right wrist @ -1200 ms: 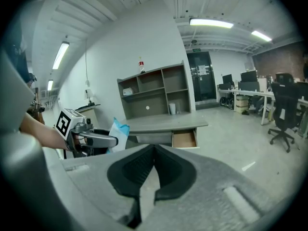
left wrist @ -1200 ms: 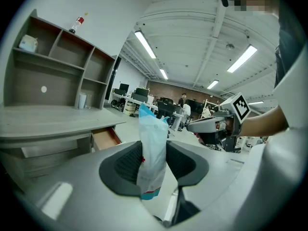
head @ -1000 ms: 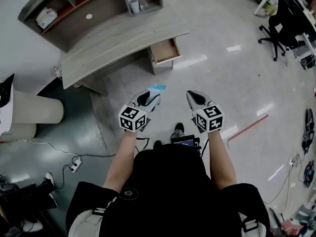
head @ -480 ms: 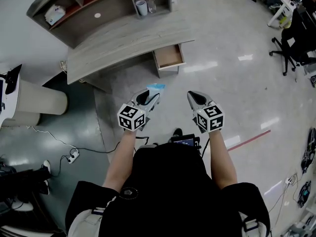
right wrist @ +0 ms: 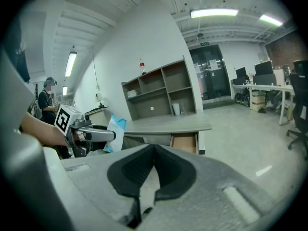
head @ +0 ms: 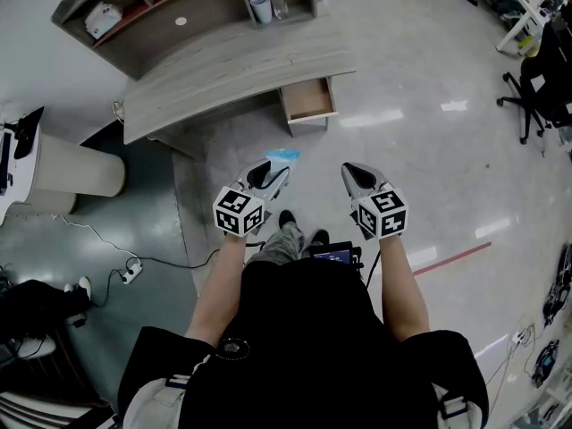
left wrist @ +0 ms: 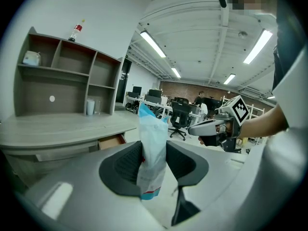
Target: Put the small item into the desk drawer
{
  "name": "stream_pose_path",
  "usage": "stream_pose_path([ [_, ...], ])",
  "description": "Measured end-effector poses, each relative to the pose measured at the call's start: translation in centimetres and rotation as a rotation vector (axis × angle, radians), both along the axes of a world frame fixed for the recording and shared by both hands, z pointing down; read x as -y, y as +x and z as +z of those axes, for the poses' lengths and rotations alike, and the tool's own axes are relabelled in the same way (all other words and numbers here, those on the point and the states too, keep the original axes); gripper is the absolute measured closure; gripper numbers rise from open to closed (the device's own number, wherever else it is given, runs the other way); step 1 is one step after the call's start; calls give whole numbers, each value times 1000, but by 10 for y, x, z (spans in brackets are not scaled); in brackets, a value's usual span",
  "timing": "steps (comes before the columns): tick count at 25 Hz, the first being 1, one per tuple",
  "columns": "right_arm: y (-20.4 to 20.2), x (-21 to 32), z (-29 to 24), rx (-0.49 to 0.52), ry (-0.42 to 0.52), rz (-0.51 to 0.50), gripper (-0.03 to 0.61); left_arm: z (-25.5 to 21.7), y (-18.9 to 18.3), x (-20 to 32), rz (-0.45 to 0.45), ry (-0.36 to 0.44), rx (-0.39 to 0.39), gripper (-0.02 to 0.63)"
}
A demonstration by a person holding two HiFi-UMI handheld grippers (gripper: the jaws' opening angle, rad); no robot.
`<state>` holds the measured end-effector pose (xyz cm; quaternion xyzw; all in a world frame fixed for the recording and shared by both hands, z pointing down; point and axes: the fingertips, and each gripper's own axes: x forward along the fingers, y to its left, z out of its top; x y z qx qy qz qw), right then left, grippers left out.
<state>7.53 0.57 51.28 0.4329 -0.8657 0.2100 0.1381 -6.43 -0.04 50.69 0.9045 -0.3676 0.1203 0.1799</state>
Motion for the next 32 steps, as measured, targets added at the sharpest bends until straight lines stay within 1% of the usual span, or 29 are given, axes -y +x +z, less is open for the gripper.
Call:
stream_pose_path([
  [5,2,7,5,8,-11,6,578,10,0,7,-7,-19,-5,454],
  [12,14,24,6,-7,-15,34,578,12,12,30,22,-17,-18,454],
  [16,13,40,8,-31,-15,30,578,15,15,47,36,-20,-21,454],
  [19,8,56,9,-51,-13,19,578,18,13,64,36,-25,-25,454],
  [32,-16,149,11,-77,-29,6,578,26,-4,156,54,-36,-36,456],
])
